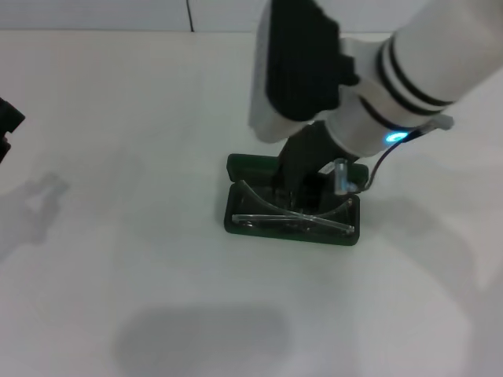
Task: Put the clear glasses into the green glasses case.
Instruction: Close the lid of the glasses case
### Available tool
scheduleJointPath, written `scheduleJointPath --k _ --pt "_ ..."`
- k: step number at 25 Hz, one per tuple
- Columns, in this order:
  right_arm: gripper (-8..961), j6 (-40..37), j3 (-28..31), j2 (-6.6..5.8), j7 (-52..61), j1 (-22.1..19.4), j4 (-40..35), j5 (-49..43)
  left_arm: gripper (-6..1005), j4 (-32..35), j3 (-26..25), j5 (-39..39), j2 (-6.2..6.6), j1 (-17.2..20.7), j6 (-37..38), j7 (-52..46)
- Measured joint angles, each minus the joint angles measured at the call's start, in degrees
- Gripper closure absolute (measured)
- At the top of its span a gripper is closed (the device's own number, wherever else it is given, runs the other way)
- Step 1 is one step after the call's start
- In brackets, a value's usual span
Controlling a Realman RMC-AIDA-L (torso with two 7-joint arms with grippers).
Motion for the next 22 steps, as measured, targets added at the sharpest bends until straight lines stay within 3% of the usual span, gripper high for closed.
scheduleJointPath --k 6,11,14,16,20,22 --pt "829 -3.17 8.12 -0.1 -4.43 -13.12 -18.21 5.8 746 -0.16 0.0 0.08 0.3 -1.06 -0.08 -1.1" --pt "830 -4.69 23.65 -0.26 -14.22 -25.62 -24.48 21.55 745 -0.24 0.0 0.95 1.31 -3.28 -0.1 -3.06" --pt "830 -6.35 33.63 -0.27 -23.34 -30.99 -20.03 33.68 745 -0.35 0.0 2.36 2.11 -5.07 -0.11 -4.49" --pt "830 -8.85 41.93 -0.33 -28.99 -33.2 -12.33 42.92 745 -0.4 0.0 4.35 2.75 -6.89 -0.13 -5.75" --pt "804 -16.24 58.8 -0.54 -37.95 -32.03 8.64 53.85 745 -0.48 0.01 10.4 3.62 -10.92 -0.17 -7.33" --pt "780 -17.98 64.74 -0.76 -40.69 -30.6 16.14 54.51 745 -0.5 0.0 13.36 3.76 -13.16 -0.58 -7.8"
